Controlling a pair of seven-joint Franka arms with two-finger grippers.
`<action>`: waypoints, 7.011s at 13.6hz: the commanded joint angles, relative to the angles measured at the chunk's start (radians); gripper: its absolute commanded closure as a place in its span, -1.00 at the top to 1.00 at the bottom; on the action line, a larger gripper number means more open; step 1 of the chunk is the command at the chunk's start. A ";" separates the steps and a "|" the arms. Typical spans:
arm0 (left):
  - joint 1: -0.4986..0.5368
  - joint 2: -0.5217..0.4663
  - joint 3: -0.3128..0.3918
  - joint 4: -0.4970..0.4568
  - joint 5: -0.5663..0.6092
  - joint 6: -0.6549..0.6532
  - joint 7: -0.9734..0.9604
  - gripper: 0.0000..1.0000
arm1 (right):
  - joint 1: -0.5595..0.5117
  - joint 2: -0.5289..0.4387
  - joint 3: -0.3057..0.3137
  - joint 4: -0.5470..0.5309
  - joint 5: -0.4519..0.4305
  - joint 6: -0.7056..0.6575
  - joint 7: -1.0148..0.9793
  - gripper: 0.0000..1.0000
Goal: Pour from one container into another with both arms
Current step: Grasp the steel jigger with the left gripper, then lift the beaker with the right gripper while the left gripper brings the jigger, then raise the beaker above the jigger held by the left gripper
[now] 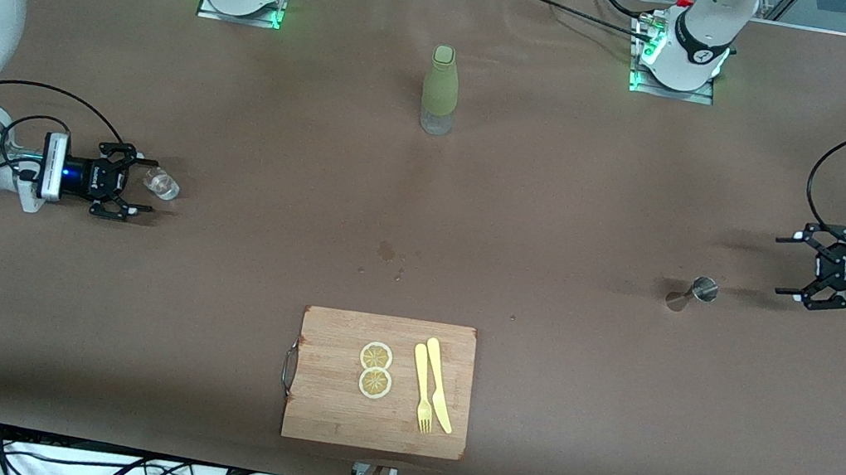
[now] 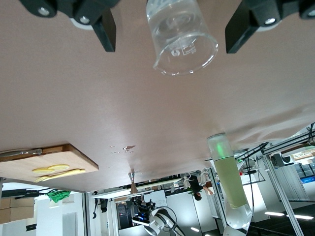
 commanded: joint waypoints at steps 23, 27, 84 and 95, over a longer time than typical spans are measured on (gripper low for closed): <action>-0.149 0.243 0.006 0.033 -0.369 0.132 0.444 0.97 | 0.009 0.004 0.010 0.002 0.030 -0.025 -0.006 -0.15; -0.169 0.248 0.006 0.008 -0.411 0.140 0.464 0.90 | 0.015 -0.017 0.013 0.029 0.027 -0.030 0.089 -0.16; -1.142 0.219 -0.029 0.015 -1.288 0.487 0.506 -1.00 | 0.027 -0.493 0.888 -0.348 0.032 1.139 0.753 -0.15; -1.166 0.251 -0.031 0.041 -1.299 0.476 0.512 -1.00 | 0.034 -0.603 1.029 -0.484 0.027 1.355 0.888 -0.14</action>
